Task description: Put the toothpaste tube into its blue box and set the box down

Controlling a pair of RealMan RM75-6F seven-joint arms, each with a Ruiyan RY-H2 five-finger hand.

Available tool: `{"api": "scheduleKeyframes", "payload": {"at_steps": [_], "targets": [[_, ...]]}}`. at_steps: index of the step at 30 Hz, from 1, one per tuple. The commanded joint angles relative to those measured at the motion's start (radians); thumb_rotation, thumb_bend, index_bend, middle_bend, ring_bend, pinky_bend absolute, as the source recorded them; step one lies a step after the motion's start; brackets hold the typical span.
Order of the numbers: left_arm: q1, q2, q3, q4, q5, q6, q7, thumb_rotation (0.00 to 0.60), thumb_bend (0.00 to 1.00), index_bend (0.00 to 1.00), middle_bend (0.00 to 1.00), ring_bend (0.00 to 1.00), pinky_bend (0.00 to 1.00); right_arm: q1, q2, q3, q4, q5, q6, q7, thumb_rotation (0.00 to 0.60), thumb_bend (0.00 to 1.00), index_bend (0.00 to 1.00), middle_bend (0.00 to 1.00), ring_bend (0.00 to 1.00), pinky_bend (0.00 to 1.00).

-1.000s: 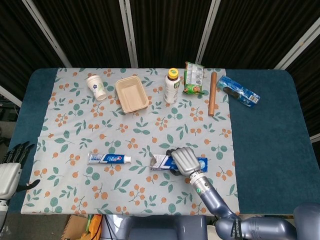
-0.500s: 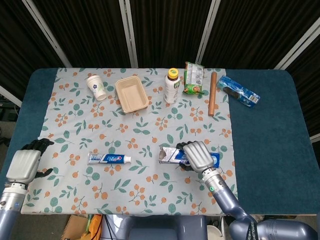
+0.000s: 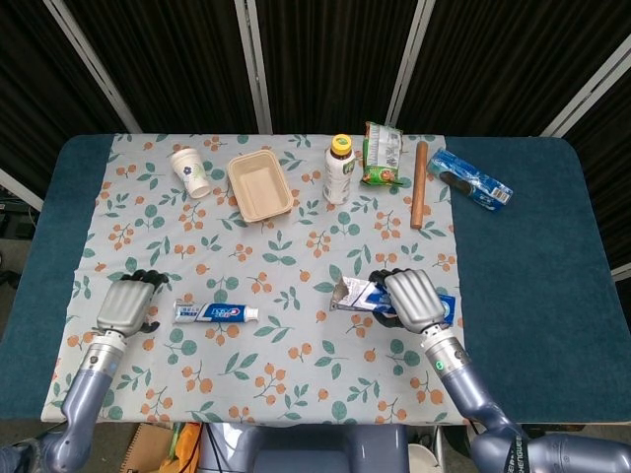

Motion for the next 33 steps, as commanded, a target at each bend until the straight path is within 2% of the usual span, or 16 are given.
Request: {"api": "scheduleKeyframes", "payload": {"at_steps": [1, 16, 18, 23, 25, 28, 33], "targets": [[-0.023, -0.034, -0.004, 0.005, -0.012, -0.005, 0.02, 0.6, 0.19, 0.27, 0.25, 0.23, 0.33, -0.002, 0.004, -0.001, -0.002, -0.005, 0.004, 0.005, 0.6, 0.36, 0.54, 0.52, 0.5, 0.54], [-0.074, -0.131, 0.02, 0.026, -0.027, -0.023, 0.031, 0.6, 0.23, 0.32, 0.32, 0.29, 0.39, -0.005, 0.009, -0.012, -0.01, -0.018, 0.021, 0.007, 0.6, 0.36, 0.54, 0.52, 0.5, 0.54], [-0.078, -0.142, 0.024, 0.039, -0.031, -0.024, 0.03, 0.6, 0.28, 0.36, 0.37, 0.34, 0.44, -0.007, 0.013, -0.012, -0.012, -0.018, 0.024, 0.008, 0.6, 0.36, 0.54, 0.52, 0.5, 0.54], [-0.079, -0.168, 0.03, 0.073, -0.02, -0.004, 0.024, 0.6, 0.47, 0.57, 0.64, 0.59, 0.64, -0.01, 0.025, -0.012, -0.02, -0.023, 0.031, 0.013, 0.6, 0.36, 0.54, 0.52, 0.5, 0.54], [-0.076, -0.176, 0.035, 0.078, -0.001, 0.015, 0.018, 0.6, 0.49, 0.62, 0.7, 0.64, 0.69, -0.012, 0.032, -0.011, -0.025, -0.026, 0.034, 0.017, 0.6, 0.37, 0.54, 0.52, 0.5, 0.54], [-0.075, -0.169, 0.047, 0.082, 0.05, 0.039, 0.0, 0.6, 0.52, 0.67, 0.74, 0.68, 0.72, -0.016, 0.044, -0.008, -0.033, -0.029, 0.038, 0.028, 0.6, 0.37, 0.54, 0.52, 0.5, 0.54], [-0.088, -0.113, 0.049, 0.071, 0.145, 0.069, -0.032, 0.6, 0.53, 0.68, 0.75, 0.69, 0.73, -0.024, 0.065, -0.004, -0.044, -0.031, 0.046, 0.047, 0.6, 0.37, 0.54, 0.52, 0.5, 0.54]]}}
